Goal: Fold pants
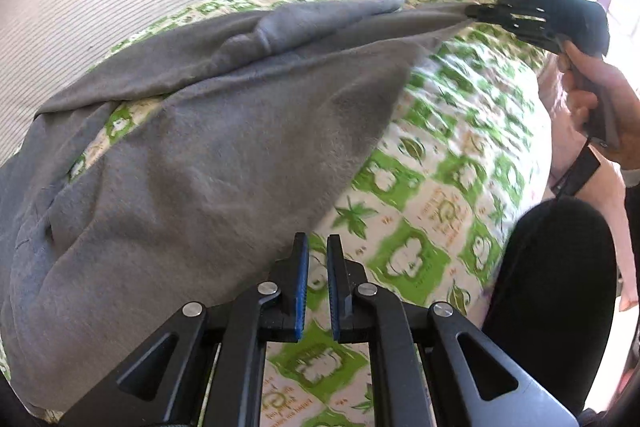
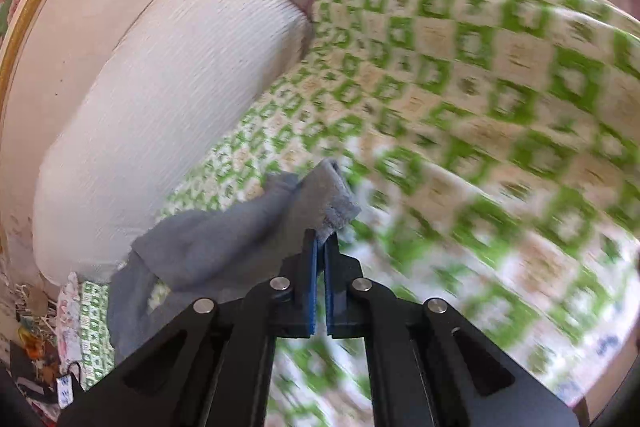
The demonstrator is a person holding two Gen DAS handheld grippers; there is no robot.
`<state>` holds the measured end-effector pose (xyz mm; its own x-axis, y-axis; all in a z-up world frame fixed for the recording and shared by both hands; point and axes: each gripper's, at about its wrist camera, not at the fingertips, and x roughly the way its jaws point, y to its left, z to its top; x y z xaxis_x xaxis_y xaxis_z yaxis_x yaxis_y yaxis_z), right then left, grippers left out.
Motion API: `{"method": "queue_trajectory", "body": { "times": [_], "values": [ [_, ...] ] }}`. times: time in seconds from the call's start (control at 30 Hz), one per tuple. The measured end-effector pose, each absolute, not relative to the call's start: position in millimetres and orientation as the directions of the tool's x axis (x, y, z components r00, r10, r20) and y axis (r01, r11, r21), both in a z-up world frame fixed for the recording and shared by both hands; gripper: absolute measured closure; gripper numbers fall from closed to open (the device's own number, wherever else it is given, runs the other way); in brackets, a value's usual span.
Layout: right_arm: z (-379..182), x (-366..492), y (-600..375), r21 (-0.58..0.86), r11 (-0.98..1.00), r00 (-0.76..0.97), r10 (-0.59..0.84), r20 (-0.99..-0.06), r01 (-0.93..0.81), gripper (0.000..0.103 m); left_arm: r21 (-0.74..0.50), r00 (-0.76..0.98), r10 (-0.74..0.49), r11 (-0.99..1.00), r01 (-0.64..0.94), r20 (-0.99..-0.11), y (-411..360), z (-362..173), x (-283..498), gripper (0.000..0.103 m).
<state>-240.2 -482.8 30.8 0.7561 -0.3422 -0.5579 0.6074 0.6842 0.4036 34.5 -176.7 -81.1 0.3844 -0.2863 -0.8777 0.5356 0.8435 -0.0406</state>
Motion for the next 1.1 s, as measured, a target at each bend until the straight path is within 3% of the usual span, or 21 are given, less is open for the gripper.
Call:
{"method": "queue_trajectory", "body": {
  "times": [0.13,0.23,0.33,0.4,0.43,0.57,0.67,0.73,0.77,0.87,1.1],
  "values": [
    [18,-269,-493,0.372,0.642,0.703,-0.388,-0.597,0.67,0.099,-0.053,0.356,-0.292,0.834,0.55,-0.888,-181,-89,30,0.096],
    [-5,-268,-505,0.37,0.614,0.655,-0.335,-0.677,0.697,0.097,-0.062,0.349,-0.296,0.833,0.55,-0.889,-178,-88,30,0.095],
    [0,-269,-499,0.328,0.598,0.623,-0.391,-0.677,0.732,0.076,-0.032,0.388,-0.285,0.839,0.543,-0.876,-169,-75,33,0.094],
    [13,-268,-492,0.316,0.602,0.632,-0.432,-0.644,0.733,0.043,-0.026,0.402,-0.28,0.845,0.533,-0.872,-161,-68,40,0.094],
    [21,-264,-486,0.298,0.613,0.635,-0.457,-0.623,0.732,0.04,-0.02,0.408,-0.273,0.85,0.526,-0.871,-155,-66,46,0.094],
    [41,-241,-469,0.225,0.666,0.642,-0.486,-0.593,0.711,0.04,0.005,0.421,-0.241,0.862,0.506,-0.875,-140,-62,68,0.092],
    [46,-207,-461,0.231,0.771,0.709,-0.365,-0.604,0.594,0.04,0.043,0.421,-0.216,0.849,0.526,-0.881,-133,-61,83,0.077],
    [46,-172,-452,0.151,0.843,0.699,-0.313,-0.643,0.516,0.04,0.056,0.422,-0.218,0.834,0.549,-0.88,-127,-58,95,0.058],
    [46,-161,-448,0.119,0.867,0.694,-0.297,-0.656,0.483,0.04,0.061,0.419,-0.221,0.824,0.563,-0.881,-124,-57,102,0.055],
    [44,-122,-439,0.037,0.942,0.673,-0.212,-0.709,0.335,0.04,0.104,0.43,-0.208,0.795,0.598,-0.878,-115,-54,120,0.055],
    [41,-61,-423,-0.129,0.987,0.592,-0.16,-0.79,0.094,0.039,0.198,0.424,-0.18,0.681,0.705,-0.888,-109,-57,165,0.054]
  ]
}}
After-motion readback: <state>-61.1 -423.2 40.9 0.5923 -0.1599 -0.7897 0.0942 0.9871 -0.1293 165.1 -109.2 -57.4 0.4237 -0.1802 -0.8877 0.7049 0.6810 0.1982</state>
